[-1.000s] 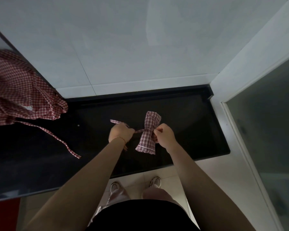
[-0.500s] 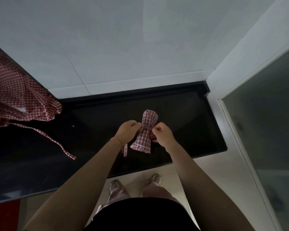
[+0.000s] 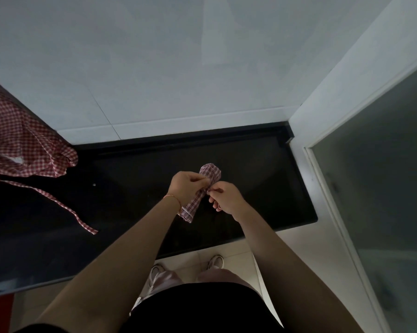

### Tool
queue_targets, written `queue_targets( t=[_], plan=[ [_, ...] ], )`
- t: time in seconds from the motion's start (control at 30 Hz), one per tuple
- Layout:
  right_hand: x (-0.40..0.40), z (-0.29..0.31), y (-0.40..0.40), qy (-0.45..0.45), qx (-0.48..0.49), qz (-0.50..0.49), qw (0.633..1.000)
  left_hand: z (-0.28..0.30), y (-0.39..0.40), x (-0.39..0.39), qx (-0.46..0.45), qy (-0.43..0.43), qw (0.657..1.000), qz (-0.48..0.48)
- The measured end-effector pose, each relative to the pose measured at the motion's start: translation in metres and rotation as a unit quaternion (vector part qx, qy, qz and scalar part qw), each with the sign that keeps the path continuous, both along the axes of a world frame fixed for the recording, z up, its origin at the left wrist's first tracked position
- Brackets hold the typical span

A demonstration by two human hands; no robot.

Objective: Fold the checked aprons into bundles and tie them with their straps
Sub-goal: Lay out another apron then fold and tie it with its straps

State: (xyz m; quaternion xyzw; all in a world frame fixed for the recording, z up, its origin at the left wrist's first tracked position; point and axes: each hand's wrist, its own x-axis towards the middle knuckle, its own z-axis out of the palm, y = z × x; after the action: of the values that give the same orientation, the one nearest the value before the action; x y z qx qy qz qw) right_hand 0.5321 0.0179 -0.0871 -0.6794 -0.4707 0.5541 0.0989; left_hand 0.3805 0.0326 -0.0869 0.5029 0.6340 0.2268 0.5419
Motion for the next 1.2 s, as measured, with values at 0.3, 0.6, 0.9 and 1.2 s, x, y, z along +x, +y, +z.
queue_targets(
  t=[0.3, 0.6, 0.9, 1.2],
  plan=[
    [-0.001, 0.003, 0.006, 0.023, -0.021, -0.031, 0.999, 0.000, 0.001, 0.007, 0.039, 0.083, 0.992, -0.082],
    [-0.007, 0.014, 0.015, 0.019, -0.013, 0.052, 0.998, -0.002, -0.007, 0.005, 0.054, 0.069, 0.993, 0.077],
    [-0.008, 0.042, 0.037, 0.001, 0.002, 0.094, 0.996, 0.000, 0.001, 0.002, 0.005, 0.088, 0.990, -0.111],
    [-0.013, 0.033, 0.047, -0.048, 0.199, 0.110, 0.973, 0.001, 0.012, -0.005, -0.119, -0.045, 0.991, 0.033]
  ],
)
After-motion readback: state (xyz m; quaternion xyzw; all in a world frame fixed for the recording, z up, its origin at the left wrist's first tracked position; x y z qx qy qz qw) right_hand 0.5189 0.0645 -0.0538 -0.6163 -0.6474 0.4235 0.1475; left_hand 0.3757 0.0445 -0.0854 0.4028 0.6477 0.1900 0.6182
